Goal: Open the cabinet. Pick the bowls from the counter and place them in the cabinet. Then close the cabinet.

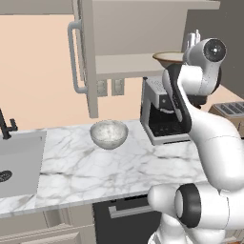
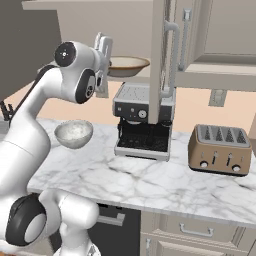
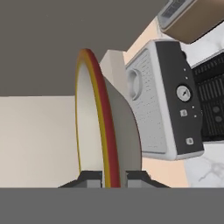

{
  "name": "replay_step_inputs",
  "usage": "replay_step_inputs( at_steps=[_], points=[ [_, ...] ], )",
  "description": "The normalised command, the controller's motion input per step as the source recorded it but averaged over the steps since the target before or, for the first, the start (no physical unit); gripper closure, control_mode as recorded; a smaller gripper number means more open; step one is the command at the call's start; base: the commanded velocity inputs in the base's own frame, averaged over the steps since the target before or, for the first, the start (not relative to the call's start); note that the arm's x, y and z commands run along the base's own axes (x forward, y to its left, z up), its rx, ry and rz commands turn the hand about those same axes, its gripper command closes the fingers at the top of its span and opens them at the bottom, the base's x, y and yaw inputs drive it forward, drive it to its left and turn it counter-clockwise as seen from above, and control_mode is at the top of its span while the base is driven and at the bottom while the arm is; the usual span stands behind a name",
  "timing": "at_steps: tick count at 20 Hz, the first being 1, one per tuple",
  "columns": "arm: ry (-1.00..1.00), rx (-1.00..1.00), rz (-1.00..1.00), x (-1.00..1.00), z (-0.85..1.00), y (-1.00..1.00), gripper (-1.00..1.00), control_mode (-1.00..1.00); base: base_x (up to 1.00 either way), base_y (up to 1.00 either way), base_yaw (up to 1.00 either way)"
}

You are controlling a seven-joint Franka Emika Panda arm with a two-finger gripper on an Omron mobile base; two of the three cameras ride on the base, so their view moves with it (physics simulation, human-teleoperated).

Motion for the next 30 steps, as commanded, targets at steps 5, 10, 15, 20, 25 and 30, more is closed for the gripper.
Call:
replay_step_inputs(
  at_steps=[5, 10, 15, 20, 25, 30],
  points=[
    [0.0, 0.0, 0.0, 0.36, -0.21, 0.0, 1.0, -1.0, 0.0, 0.0, 0.0],
    [0.0, 0.0, 0.0, 0.39, -0.08, -0.03, 1.0, -1.0, 0.0, 0.0, 0.0],
    [-0.01, 0.0, 0.0, 0.29, -0.01, -0.07, 1.0, -1.0, 0.0, 0.0, 0.0],
    [0.0, 0.0, 0.0, 0.27, 0.0, -0.08, 1.0, -1.0, 0.0, 0.0, 0.0],
    [0.0, 0.0, 0.0, 0.39, -0.05, -0.11, 1.0, -1.0, 0.0, 0.0, 0.0],
    [0.0, 0.0, 0.0, 0.41, -0.08, -0.16, 1.0, -1.0, 0.0, 0.0, 0.0]
  ],
)
